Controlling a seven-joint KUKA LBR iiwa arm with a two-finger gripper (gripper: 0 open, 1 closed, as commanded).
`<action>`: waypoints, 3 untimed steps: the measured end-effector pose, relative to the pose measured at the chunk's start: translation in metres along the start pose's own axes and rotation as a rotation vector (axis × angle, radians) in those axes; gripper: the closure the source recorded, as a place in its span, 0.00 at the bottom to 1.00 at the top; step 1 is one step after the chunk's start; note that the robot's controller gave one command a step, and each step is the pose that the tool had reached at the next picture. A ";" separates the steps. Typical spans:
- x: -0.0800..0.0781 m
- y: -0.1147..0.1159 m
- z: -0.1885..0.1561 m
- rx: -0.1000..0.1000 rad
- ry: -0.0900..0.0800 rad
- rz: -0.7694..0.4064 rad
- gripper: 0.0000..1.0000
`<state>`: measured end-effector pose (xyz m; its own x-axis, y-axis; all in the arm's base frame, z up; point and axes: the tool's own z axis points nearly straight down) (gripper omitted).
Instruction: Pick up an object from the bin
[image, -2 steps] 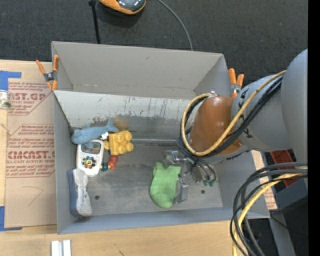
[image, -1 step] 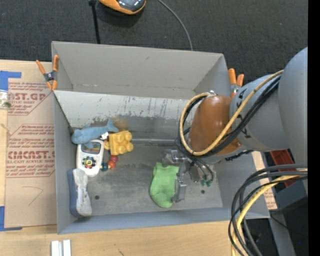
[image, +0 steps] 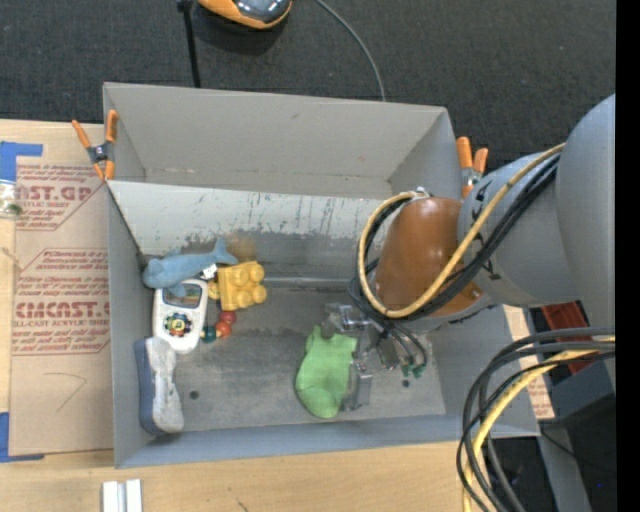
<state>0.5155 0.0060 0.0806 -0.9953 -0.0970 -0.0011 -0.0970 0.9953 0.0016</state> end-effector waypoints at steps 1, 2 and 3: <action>0.011 0.013 0.011 0.000 0.000 -0.138 1.00; 0.011 0.013 0.011 0.000 0.000 -0.138 1.00; 0.016 0.011 -0.033 -0.001 0.009 -0.131 1.00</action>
Offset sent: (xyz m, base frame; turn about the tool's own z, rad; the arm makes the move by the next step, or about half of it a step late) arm 0.0000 0.0000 0.0000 0.0000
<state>0.4983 0.0151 0.1133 -0.9740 -0.2264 0.0075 -0.2264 0.9740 0.0027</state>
